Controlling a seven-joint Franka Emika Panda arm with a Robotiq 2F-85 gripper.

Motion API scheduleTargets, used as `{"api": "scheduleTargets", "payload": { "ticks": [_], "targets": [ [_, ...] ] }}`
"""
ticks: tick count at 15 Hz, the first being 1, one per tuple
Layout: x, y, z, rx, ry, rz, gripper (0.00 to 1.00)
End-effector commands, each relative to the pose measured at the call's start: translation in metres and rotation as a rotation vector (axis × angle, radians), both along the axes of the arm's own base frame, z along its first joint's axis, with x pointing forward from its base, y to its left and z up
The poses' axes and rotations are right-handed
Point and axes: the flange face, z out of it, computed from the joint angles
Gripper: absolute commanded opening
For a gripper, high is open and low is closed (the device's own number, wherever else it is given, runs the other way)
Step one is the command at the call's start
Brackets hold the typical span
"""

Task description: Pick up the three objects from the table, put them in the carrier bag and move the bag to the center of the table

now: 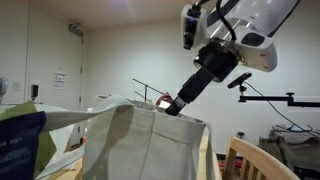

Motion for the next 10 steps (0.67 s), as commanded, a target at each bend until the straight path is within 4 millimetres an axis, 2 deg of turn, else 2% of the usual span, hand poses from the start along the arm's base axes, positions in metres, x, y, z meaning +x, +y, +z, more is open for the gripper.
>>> {"api": "scheduleTargets", "payload": {
  "ticks": [1,6,10],
  "targets": [
    [-0.018,0.019,0.039,-0.018,-0.114,0.063,1.0],
    [-0.031,0.022,0.074,-0.006,-0.187,0.081,1.0],
    [-0.033,0.005,0.075,0.011,-0.178,0.024,1.0]
  ]
}}
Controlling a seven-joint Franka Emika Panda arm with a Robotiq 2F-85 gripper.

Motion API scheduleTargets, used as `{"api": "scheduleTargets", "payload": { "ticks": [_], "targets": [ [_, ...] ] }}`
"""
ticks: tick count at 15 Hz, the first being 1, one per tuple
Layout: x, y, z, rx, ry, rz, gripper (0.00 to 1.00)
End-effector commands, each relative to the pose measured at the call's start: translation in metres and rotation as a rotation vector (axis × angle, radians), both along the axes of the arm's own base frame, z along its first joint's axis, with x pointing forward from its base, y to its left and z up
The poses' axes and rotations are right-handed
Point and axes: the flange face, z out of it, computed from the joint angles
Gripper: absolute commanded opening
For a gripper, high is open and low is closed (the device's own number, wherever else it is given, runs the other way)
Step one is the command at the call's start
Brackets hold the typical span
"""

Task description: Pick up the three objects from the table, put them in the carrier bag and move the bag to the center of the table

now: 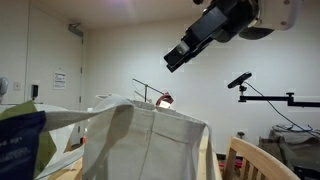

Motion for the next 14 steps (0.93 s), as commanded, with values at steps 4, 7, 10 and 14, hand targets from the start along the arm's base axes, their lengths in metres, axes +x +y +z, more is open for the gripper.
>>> {"api": "scheduleTargets", "payload": {
  "ticks": [4,7,10,14],
  "targets": [
    [-0.008,-0.033,0.0,0.056,0.041,-0.103,1.0],
    [-0.004,-0.049,-0.006,0.095,0.079,-0.166,1.0],
    [0.004,-0.071,-0.012,0.137,0.114,-0.239,1.0],
    [0.021,-0.102,-0.029,0.138,0.133,-0.344,1.0]
  ]
}}
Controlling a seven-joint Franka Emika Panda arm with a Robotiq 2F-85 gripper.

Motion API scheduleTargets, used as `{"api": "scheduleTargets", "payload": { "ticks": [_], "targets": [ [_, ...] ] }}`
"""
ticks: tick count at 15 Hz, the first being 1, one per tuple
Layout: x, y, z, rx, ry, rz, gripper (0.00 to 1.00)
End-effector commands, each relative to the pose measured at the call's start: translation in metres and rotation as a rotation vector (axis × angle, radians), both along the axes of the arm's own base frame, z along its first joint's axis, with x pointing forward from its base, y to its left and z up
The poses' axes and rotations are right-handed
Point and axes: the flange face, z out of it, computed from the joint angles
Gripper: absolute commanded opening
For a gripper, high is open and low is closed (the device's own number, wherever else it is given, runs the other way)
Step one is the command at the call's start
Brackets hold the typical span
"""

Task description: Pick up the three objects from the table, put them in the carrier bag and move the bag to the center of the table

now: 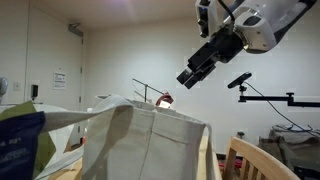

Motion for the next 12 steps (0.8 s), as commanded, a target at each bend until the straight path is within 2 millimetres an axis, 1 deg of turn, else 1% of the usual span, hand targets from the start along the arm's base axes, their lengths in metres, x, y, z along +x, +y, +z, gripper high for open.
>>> {"api": "scheduleTargets", "payload": {
  "ticks": [1,2,4,7,10,12],
  "targets": [
    [0.011,-0.016,-0.009,0.023,0.023,-0.066,1.0],
    [0.006,-0.015,-0.007,0.005,0.019,-0.04,1.0],
    [0.008,-0.021,-0.011,0.007,0.032,-0.055,1.0],
    [0.008,-0.018,-0.013,0.008,0.036,-0.05,1.0],
    [0.007,-0.021,-0.034,-0.028,0.087,-0.008,1.0],
    [0.003,-0.029,-0.052,-0.073,0.125,0.023,1.0]
  ]
}}
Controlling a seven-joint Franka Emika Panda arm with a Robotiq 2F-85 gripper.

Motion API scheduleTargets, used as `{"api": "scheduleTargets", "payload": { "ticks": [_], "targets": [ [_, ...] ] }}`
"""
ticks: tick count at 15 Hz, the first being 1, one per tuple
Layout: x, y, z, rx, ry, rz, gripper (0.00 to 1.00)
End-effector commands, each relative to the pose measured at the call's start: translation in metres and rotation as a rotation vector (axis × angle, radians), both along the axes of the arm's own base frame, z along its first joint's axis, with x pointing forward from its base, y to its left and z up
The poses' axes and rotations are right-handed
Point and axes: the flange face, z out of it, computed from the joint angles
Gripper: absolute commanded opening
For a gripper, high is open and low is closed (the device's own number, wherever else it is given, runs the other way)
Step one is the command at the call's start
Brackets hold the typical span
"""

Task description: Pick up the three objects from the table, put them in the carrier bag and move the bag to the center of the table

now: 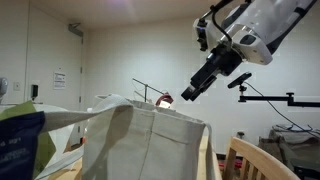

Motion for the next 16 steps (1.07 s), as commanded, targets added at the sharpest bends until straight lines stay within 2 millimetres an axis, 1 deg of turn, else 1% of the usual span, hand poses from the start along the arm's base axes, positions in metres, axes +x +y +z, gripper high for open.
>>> {"api": "scheduleTargets", "payload": {
  "ticks": [1,4,6,8,9,12,13,14,16],
  "targets": [
    [-0.004,-0.015,-0.028,-0.051,0.072,0.044,1.0],
    [-0.007,-0.034,-0.05,-0.089,0.124,0.06,1.0],
    [-0.007,-0.047,-0.07,-0.127,0.165,0.074,1.0],
    [-0.003,-0.056,-0.089,-0.15,0.199,0.081,1.0],
    [0.0,-0.057,-0.094,-0.159,0.205,0.086,1.0],
    [0.022,-0.047,-0.097,-0.157,0.191,0.113,1.0],
    [0.004,-0.052,-0.099,-0.157,0.204,0.079,1.0],
    [0.011,-0.05,-0.1,-0.158,0.199,0.085,1.0],
    [0.018,-0.047,-0.102,-0.158,0.194,0.093,1.0]
  ]
}}
